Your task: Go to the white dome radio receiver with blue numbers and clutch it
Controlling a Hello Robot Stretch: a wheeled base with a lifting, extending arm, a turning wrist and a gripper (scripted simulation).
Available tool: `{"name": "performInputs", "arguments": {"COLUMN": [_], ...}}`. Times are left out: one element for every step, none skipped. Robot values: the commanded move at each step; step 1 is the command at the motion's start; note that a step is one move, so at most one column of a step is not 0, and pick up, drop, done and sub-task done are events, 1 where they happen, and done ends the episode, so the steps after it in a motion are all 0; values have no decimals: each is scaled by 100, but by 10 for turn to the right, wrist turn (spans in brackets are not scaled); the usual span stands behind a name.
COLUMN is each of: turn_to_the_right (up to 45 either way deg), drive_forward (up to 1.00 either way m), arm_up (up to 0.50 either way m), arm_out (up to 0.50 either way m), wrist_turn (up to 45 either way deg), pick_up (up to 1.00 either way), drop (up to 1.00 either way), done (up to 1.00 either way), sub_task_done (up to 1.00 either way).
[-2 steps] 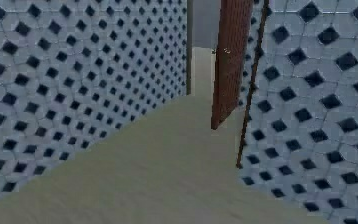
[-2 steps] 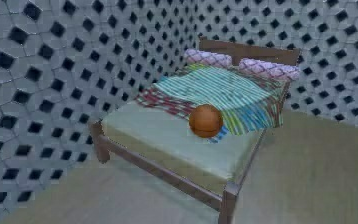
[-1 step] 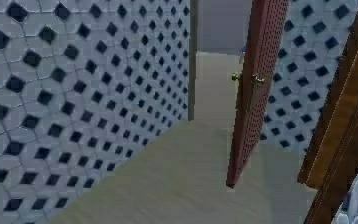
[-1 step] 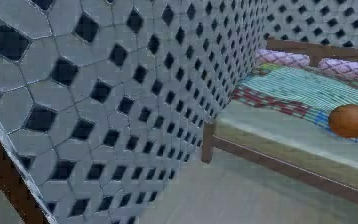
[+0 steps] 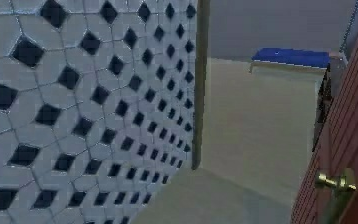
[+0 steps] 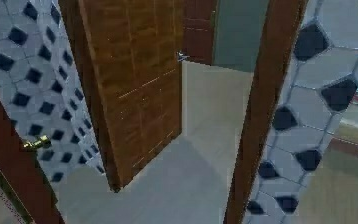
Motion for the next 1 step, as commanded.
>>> {"name": "performInputs", "arguments": {"turn_to_the_right": [-60], "drive_forward": [0], "arm_up": [0], "arm_out": [0], "wrist_turn": [0], "pick_up": [0], "drop": [0], "done": [0], "sub_task_done": [0]}}
